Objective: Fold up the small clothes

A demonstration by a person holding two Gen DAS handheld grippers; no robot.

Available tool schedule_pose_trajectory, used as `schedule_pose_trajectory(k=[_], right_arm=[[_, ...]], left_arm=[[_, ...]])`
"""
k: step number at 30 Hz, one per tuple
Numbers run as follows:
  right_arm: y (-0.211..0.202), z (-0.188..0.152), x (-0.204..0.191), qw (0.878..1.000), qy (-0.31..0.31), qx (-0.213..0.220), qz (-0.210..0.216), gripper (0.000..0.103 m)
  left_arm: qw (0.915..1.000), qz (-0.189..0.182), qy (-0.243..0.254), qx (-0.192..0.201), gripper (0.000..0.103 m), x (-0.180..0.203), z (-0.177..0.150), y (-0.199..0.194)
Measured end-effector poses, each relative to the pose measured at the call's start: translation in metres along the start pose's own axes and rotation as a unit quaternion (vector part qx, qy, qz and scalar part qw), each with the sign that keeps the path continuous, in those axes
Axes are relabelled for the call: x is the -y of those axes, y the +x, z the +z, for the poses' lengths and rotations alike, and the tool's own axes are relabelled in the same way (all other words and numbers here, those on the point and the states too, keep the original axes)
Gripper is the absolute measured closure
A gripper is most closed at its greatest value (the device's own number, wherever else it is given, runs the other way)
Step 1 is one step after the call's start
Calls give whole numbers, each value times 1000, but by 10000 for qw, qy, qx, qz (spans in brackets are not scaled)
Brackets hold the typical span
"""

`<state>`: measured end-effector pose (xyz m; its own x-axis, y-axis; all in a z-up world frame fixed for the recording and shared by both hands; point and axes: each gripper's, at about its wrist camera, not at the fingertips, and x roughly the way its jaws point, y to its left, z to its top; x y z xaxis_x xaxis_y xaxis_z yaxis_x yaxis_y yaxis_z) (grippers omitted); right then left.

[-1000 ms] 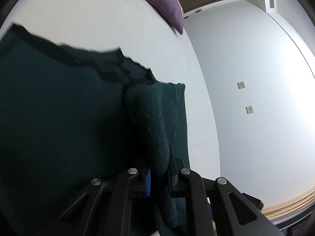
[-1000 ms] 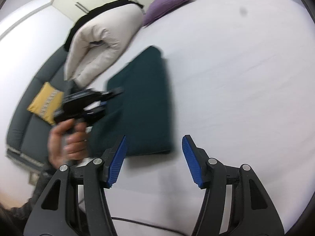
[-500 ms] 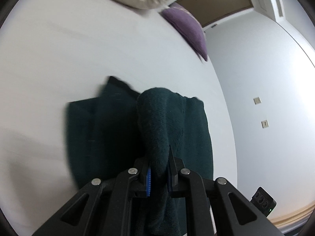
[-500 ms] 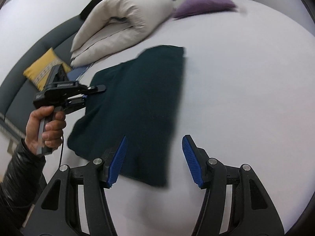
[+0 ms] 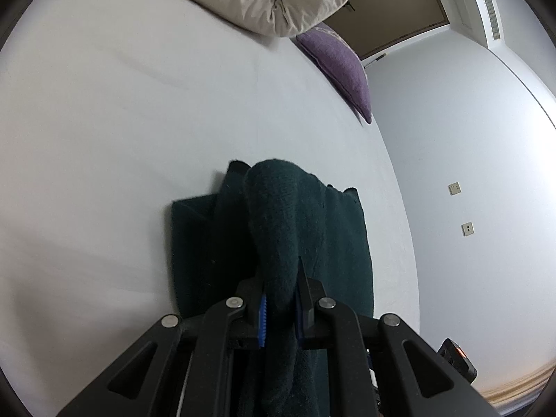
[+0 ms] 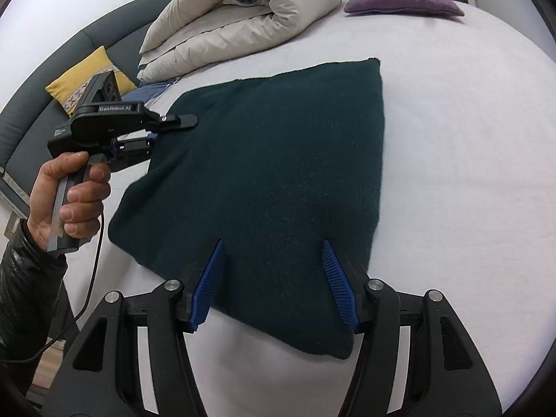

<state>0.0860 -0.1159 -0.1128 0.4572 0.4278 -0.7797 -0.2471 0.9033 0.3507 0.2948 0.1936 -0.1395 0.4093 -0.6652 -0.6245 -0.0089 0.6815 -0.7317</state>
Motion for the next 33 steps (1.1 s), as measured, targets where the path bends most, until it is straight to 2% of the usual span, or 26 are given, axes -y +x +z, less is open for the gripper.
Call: schedule_pose_trajectory(k=[5, 9, 11, 12, 14, 17, 19, 21, 23, 24, 25, 26, 27, 31, 33], right_arm=[[16, -1, -11, 9999, -40, -92, -128, 45], [31, -9, -15, 9990, -321, -109, -303, 43], [30, -10, -19, 9983, -440, -128, -372, 42], [25, -10, -19, 9983, -434, -155, -350, 41], [8, -4, -16, 9997, -228, -12, -54, 41], [-17, 7, -5, 9980, 85, 343, 521, 41], [-17, 16, 12, 9924, 512, 235, 1095, 41], [-8, 20, 29, 9849, 903, 86, 1476, 42], [8, 21, 47, 9757, 1301, -113, 1760, 42], [18, 18, 57, 9679, 1519, -284, 1983, 42], [25, 16, 67, 9609, 1728, -370, 2132, 46], [28, 18, 74, 9555, 1880, -397, 2239, 52], [29, 18, 84, 9467, 2048, -443, 2446, 54], [27, 34, 96, 9365, 2169, -208, 2748, 52], [37, 54, 103, 9298, 2267, -254, 2887, 52]], left_arm=[[9994, 118, -320, -105, 89, -34, -5, 8], [9971, -200, -733, 97, 86, -56, -13, 8], [9978, 3, -616, 255, 84, -48, -15, -1], [9976, 271, -492, 416, 83, -42, -15, -10], [9946, 633, -183, 800, 83, -26, -17, -34], [9899, 716, 368, 1169, 83, 7, -29, -63], [9866, 813, 833, 1141, 82, 31, -47, -64], [9830, 982, 1171, 1014, 83, 46, -66, -53], [9765, 1371, 1431, 851, 82, 50, -79, -32], [9756, 1502, 1422, 732, 83, 46, -83, -21], [9768, 1548, 1342, 618, 83, 34, -88, -15], [9765, 1601, 1300, 631, 84, 24, -93, -12], [9760, 1582, 1316, 719, 85, 19, -97, -12], [9765, 1496, 1306, 839, 85, 12, -104, -16], [9770, 1480, 1289, 834, 85, 10, -105, -16]])
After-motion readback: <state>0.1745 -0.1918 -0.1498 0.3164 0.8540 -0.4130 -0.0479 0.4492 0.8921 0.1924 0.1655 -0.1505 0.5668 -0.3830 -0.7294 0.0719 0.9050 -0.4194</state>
